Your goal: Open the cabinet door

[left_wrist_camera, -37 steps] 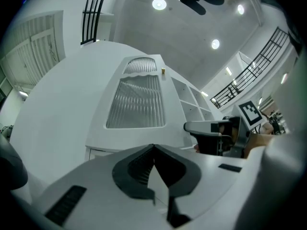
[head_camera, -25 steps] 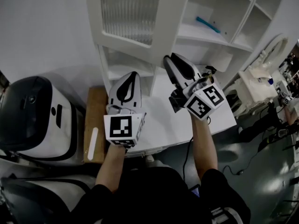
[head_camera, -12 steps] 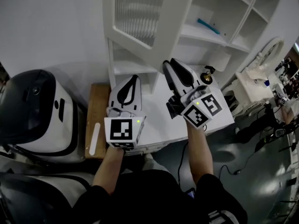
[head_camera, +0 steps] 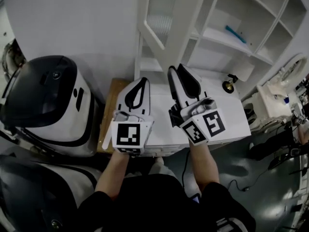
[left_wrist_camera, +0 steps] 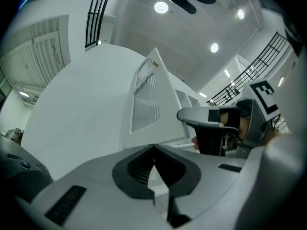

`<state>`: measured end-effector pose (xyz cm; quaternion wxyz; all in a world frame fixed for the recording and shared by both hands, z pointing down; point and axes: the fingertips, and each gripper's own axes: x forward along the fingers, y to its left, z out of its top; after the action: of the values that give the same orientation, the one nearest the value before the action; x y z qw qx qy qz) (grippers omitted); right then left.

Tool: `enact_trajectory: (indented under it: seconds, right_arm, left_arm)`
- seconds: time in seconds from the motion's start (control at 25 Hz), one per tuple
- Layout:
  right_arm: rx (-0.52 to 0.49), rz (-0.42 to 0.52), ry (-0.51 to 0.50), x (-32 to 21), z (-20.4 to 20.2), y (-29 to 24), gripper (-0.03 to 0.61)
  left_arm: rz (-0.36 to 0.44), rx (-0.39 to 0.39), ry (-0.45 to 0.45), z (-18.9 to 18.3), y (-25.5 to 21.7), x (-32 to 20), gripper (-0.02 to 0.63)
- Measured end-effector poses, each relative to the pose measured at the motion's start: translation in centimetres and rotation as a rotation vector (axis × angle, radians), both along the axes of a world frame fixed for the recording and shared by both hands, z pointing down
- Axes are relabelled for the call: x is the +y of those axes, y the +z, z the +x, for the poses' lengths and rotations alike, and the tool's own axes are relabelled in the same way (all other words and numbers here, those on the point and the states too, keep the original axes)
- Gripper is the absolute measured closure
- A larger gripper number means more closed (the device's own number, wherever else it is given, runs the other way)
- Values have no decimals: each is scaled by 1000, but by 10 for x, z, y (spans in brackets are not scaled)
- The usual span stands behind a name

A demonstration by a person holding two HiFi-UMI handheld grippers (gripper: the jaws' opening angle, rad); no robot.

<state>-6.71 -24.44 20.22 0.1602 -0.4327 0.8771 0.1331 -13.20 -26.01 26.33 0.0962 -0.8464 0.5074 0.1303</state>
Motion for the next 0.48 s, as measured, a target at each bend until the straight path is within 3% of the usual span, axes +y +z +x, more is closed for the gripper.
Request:
enact_trajectory:
  seconds: [0.48]
  right_arm:
    - [-58,4,-117,1,-67,3,477]
  left_arm:
    - [-26,-34,-162,-58,16,18,600]
